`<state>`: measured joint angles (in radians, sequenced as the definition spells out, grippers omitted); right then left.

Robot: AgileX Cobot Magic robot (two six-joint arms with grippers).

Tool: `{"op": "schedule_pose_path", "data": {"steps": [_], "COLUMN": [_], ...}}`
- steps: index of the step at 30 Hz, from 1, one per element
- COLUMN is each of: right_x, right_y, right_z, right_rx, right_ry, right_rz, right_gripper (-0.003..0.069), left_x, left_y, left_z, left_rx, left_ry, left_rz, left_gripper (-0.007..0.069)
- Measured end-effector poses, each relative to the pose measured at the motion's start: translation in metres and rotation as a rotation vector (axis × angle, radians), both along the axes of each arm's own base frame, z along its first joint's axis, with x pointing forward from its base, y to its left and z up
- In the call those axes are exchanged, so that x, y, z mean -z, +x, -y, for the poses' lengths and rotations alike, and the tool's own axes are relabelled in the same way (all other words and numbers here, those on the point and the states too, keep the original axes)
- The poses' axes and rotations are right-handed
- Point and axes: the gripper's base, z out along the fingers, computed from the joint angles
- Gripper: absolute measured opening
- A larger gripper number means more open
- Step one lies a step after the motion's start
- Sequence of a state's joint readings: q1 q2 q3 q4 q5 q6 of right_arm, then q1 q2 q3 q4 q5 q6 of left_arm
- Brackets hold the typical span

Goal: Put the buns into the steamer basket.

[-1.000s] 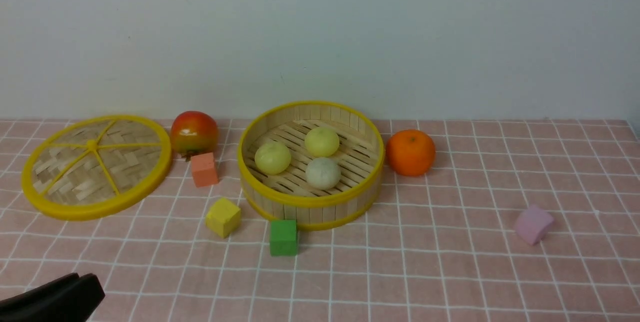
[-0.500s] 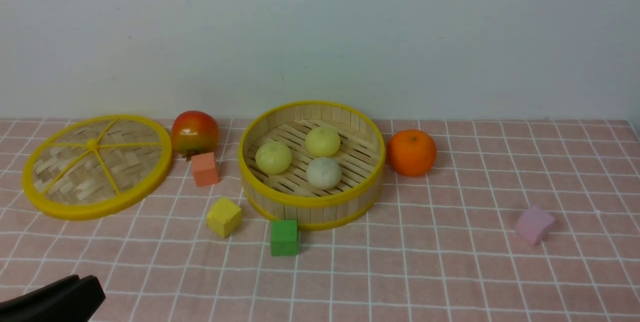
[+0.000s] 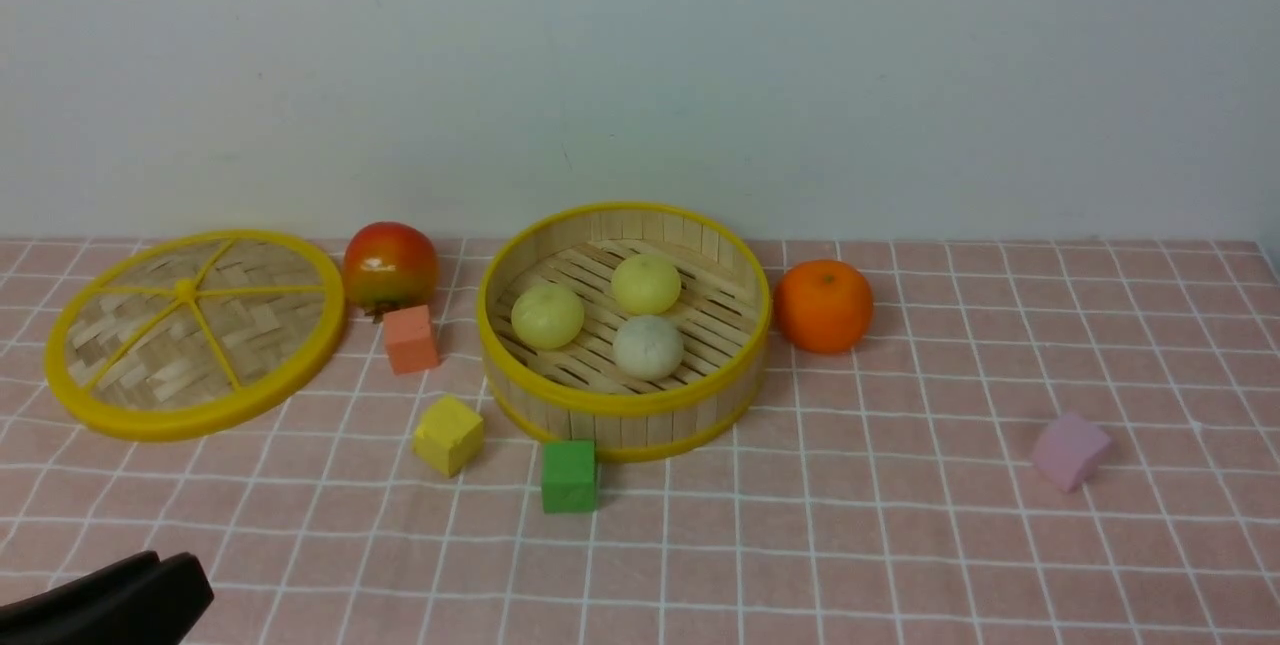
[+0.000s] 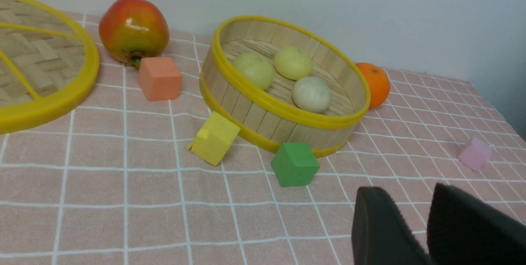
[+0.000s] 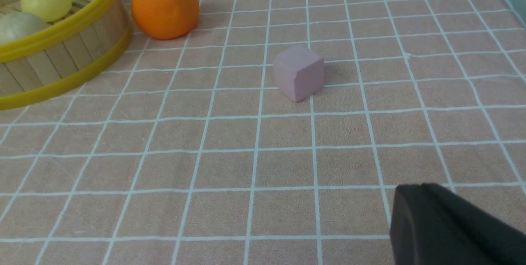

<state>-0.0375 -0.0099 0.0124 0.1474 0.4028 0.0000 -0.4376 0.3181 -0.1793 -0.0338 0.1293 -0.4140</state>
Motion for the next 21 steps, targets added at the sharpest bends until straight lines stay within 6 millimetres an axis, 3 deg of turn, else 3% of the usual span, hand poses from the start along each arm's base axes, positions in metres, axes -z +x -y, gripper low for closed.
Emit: {"op": "schedule_pose_path", "data": {"steps": [10,15,18,21], "right_x": [0.0,0.0,0.0,0.0], "right_y": [0.0,0.0,0.0,0.0], "right_z": [0.0,0.0,0.0,0.0], "right_rx": [0.0,0.0,0.0,0.0], "right_ry": [0.0,0.0,0.0,0.0], "right_rz": [0.0,0.0,0.0,0.0], "right_gripper": [0.0004,0.0006,0.0007,0.0011], "left_x": [-0.003,0.0,0.006,0.027], "left_y": [0.0,-0.009,-0.015,-0.021], "left_z": [-0.002,-0.019,-0.026,-0.033], "left_rx": [-0.011,-0.175,-0.271,-0.38], "left_ry": [0.073,0.019,-0.029,-0.005], "left_rz": [0.09,0.161,0.186,0.169], "left_gripper": [0.0204,0.0186,0.0166,0.0072]}}
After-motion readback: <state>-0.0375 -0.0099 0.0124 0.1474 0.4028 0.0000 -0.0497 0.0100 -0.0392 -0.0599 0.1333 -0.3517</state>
